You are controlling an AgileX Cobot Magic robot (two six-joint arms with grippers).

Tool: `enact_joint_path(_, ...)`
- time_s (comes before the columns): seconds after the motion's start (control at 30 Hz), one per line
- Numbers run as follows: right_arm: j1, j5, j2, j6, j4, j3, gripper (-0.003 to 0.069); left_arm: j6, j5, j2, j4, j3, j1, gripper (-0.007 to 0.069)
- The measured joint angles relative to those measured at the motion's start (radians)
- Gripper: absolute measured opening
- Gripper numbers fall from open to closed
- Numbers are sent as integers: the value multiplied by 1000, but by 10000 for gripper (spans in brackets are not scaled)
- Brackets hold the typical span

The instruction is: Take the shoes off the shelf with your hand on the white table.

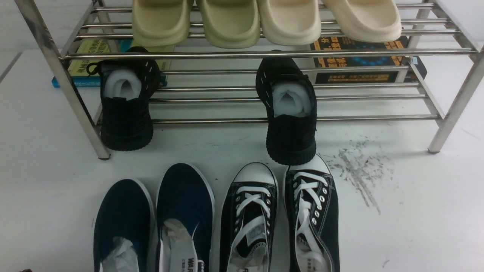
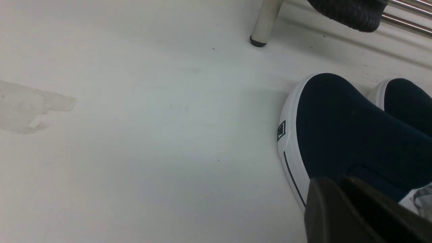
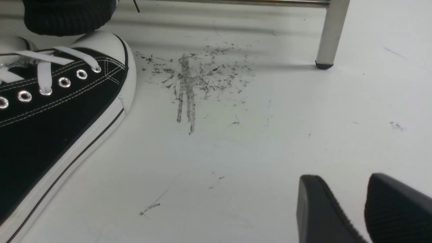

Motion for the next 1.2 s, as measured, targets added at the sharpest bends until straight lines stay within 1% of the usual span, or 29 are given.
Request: enact_joint_path(1.2,0,0,0,0,1,0,237,0,-1,0,1,0,0,95)
